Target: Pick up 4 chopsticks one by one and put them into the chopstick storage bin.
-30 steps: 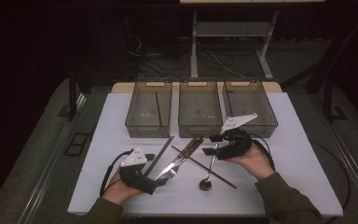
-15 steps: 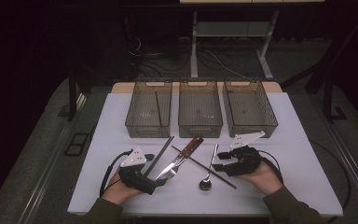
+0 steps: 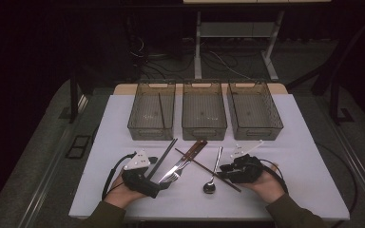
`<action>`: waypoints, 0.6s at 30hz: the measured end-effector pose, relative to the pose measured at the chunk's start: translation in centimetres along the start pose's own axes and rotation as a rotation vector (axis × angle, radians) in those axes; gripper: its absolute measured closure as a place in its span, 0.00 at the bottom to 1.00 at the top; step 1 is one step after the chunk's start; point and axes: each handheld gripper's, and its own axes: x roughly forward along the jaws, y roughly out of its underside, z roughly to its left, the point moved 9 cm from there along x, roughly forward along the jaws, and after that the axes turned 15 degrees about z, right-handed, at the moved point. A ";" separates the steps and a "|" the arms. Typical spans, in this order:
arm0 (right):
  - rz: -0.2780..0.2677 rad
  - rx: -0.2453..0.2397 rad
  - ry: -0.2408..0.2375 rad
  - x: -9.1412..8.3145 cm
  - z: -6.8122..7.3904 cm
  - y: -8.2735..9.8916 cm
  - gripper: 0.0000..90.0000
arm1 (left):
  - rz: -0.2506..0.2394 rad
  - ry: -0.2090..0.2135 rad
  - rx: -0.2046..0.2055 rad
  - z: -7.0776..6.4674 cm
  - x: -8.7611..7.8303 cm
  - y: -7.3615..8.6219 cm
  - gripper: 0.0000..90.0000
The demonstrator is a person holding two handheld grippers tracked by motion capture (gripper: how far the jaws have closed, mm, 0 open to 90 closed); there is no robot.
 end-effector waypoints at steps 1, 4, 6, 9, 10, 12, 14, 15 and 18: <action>0.008 -0.004 -0.004 0.2 0.1 0.0 0.78 | 0.001 0.000 0.000 0.0 0.0 0.0 0.00; 0.024 -0.007 0.002 0.7 0.2 0.1 0.82 | 0.001 0.000 0.000 0.0 0.0 0.0 0.00; 0.032 -0.006 0.005 1.0 0.3 0.0 0.83 | 0.003 -0.001 0.001 0.0 0.0 0.0 0.00; 0.047 -0.010 0.014 1.4 0.3 0.0 0.84 | 0.007 0.000 0.004 0.0 0.1 0.0 0.00; 0.051 -0.012 0.016 1.5 0.3 0.0 0.85 | 0.004 0.000 0.004 0.0 0.1 0.0 0.00; 0.066 -0.018 0.025 1.8 0.4 0.1 0.86 | 0.005 0.000 0.004 0.0 0.1 0.0 0.00; 0.067 -0.021 0.031 1.9 0.4 0.1 0.87 | 0.004 0.000 0.003 0.0 0.1 0.0 0.00; 0.067 -0.023 0.033 1.9 0.4 0.1 0.87 | 0.005 -0.001 0.004 0.0 0.1 0.0 0.00; 0.067 -0.026 0.040 1.9 0.4 0.1 0.88 | 0.007 0.000 0.005 0.0 0.1 0.0 0.00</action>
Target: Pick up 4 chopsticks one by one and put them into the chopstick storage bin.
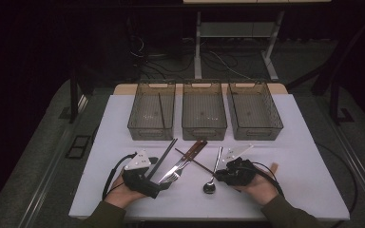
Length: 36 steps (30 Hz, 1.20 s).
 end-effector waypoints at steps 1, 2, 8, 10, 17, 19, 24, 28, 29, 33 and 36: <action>0.000 -0.002 0.003 0.0 0.0 0.0 0.89 | 0.000 0.000 -0.001 0.0 0.0 0.0 0.00; 0.001 -0.003 0.007 0.0 0.0 0.0 0.90 | -0.001 0.000 -0.001 0.0 0.0 0.0 0.00; 0.002 -0.010 0.018 0.0 0.0 0.0 0.91 | 0.000 -0.001 0.001 0.0 0.0 0.0 0.00; 0.002 -0.010 0.022 0.0 0.0 0.0 0.92 | 0.002 -0.001 0.003 0.0 0.0 0.0 0.00; 0.008 -0.012 0.027 0.0 0.0 0.0 0.92 | 0.000 -0.001 0.001 0.0 0.0 0.0 0.00; 0.007 -0.014 0.028 0.0 0.0 0.0 0.92 | 0.001 -0.001 0.002 0.0 0.0 0.0 0.00; 0.009 -0.019 0.031 0.0 0.0 -0.1 0.92 | 0.001 -0.001 0.003 0.0 0.0 0.0 0.00; 0.006 -0.018 0.039 -0.1 0.0 -0.1 0.93 | 0.001 -0.001 0.002 0.0 0.0 0.0 0.00; 0.004 -0.016 0.039 -0.1 -0.1 -0.1 0.93 | 0.001 -0.001 0.002 0.0 0.0 0.0 0.00; -0.011 -0.007 0.029 -0.4 -0.2 -0.3 0.93 | 0.001 -0.001 0.003 0.0 0.0 0.0 0.00; -0.028 0.000 0.014 -0.7 -0.3 -0.4 0.93 | 0.001 -0.001 0.002 0.0 0.0 0.0 0.00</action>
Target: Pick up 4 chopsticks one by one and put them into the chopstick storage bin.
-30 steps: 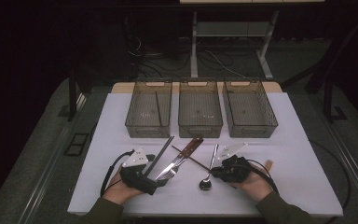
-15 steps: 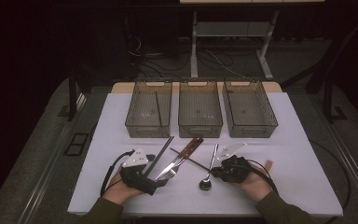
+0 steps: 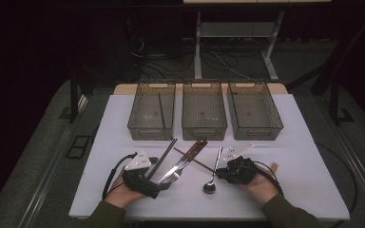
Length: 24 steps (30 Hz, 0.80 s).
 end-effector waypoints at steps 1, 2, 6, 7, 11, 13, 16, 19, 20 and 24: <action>-0.007 0.007 -0.006 -0.1 0.0 0.0 0.93 | 0.000 0.000 -0.001 0.0 0.0 0.0 0.00; -0.014 0.008 -0.011 -0.2 0.0 -0.1 0.93 | 0.000 0.000 0.000 0.0 0.0 0.0 0.00; -0.044 0.023 -0.032 -0.8 -0.1 -0.3 0.93 | 0.001 0.000 0.000 0.0 0.0 0.0 0.00; -0.052 0.024 -0.035 -0.9 -0.2 -0.3 0.93 | 0.001 0.000 0.001 0.0 0.0 0.0 0.00; -0.087 0.034 -0.047 -1.5 -0.3 -0.6 0.93 | 0.002 0.006 0.001 0.0 0.1 0.1 0.00; -0.100 0.034 -0.040 -1.7 -0.3 -0.8 0.93 | 0.004 0.008 0.000 0.0 0.1 0.1 0.00; -0.122 0.030 -0.034 -2.1 -0.4 -1.3 0.93 | 0.009 0.010 -0.003 0.1 0.1 0.2 0.00; -0.150 0.033 -0.035 -2.5 -0.4 -1.8 0.93 | 0.006 0.013 -0.008 0.1 0.1 0.3 0.00; -0.159 0.043 -0.041 -2.6 -0.5 -1.9 0.93 | 0.005 0.013 -0.009 0.1 0.1 0.3 0.00; -0.185 0.058 -0.038 -3.1 -0.8 -2.6 0.93 | -0.002 0.015 -0.015 0.0 0.1 0.2 0.00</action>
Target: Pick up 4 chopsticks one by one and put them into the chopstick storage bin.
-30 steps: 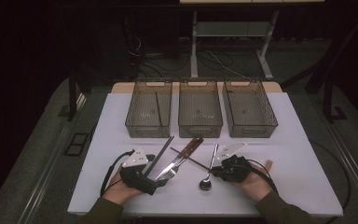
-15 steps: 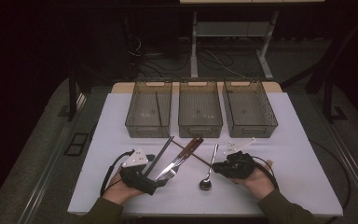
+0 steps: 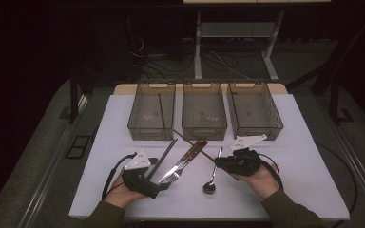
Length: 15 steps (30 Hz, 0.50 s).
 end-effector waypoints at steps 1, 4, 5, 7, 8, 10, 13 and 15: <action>-0.006 -0.005 0.001 -0.1 -0.1 -0.1 0.93 | 0.001 0.000 -0.001 0.0 0.0 0.0 0.00; -0.027 -0.003 0.003 -0.2 -0.1 -0.7 0.93 | -0.001 -0.002 0.000 0.0 0.0 0.0 0.00; -0.029 0.003 0.002 -0.3 -0.1 -0.8 0.93 | -0.001 -0.003 0.000 0.1 0.0 0.0 0.00; -0.041 0.002 0.005 -0.3 -0.2 -1.0 0.93 | -0.002 -0.003 -0.001 0.1 -0.1 0.0 0.00; -0.047 0.001 0.008 -0.4 -0.2 -1.2 0.93 | -0.001 -0.003 -0.001 0.1 0.0 0.0 0.00; -0.062 0.014 0.003 -0.6 -0.3 -1.5 0.93 | 0.000 -0.003 -0.001 0.0 0.0 0.0 0.00; -0.086 0.021 0.003 -0.8 -0.5 -2.2 0.93 | 0.000 -0.003 -0.004 0.0 0.0 0.0 0.00; -0.095 0.022 0.002 -0.8 -0.6 -2.6 0.93 | -0.001 -0.006 0.001 0.1 0.0 0.0 0.00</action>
